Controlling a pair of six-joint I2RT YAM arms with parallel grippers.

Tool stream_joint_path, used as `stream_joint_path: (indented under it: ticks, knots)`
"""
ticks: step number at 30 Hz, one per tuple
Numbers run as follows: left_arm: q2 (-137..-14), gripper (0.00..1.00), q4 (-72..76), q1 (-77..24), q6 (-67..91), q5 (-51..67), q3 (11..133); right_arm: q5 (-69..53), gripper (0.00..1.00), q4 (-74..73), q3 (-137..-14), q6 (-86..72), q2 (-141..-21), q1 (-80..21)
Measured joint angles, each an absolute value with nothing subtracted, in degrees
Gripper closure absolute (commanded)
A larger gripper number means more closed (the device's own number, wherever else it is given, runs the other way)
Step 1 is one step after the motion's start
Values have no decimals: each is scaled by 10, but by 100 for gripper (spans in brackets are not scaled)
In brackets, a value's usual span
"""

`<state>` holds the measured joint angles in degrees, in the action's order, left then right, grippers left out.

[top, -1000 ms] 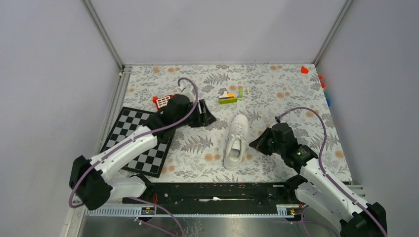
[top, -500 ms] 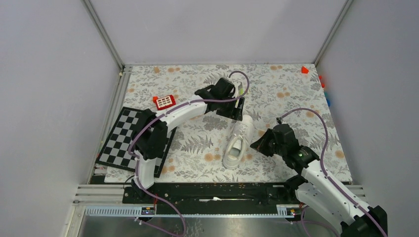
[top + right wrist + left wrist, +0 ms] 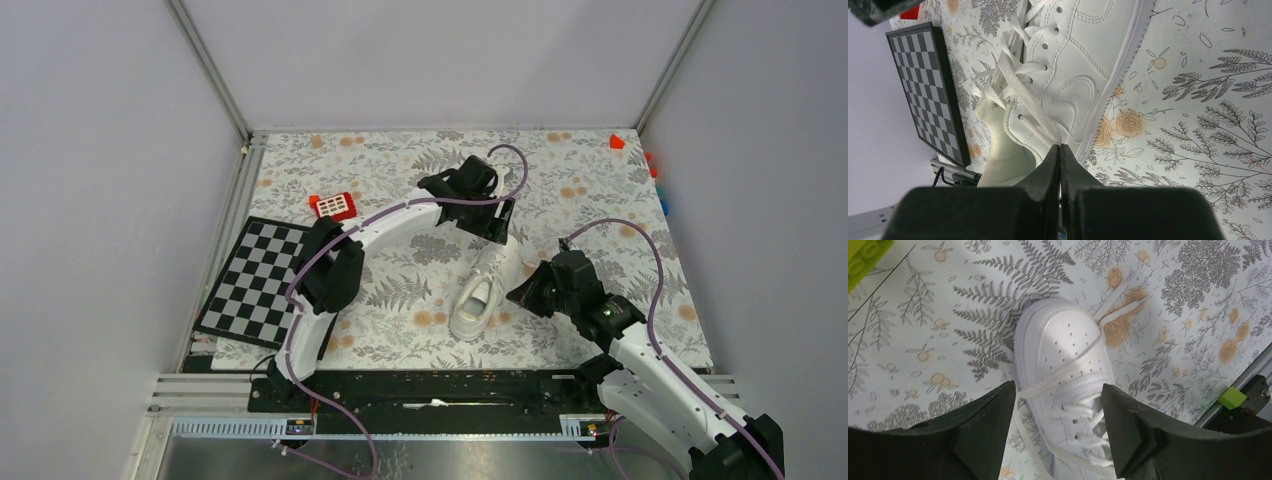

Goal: Tie the shoes
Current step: Pick up the shoelace at the center of the board.

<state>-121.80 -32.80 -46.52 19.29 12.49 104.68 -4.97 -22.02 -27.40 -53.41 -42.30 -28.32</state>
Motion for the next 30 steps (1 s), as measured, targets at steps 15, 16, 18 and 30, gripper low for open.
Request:
stream_joint_path:
  ticks: [15, 16, 18, 30]
  knots:
    - [-1304, 83, -320, -470, 205, 155, 1116, -50, 100, -229, -279, -534, -422, -283]
    - [-1304, 91, -318, -470, 205, 154, 1117, -50, 100, -230, -279, -534, -422, -283]
    - [-1304, 100, -316, -470, 205, 152, 1117, -50, 100, -231, -279, -534, -421, -283]
    - [-1240, 100, -308, -467, 206, 109, 1058, -49, 100, -233, -279, -534, -421, -283]
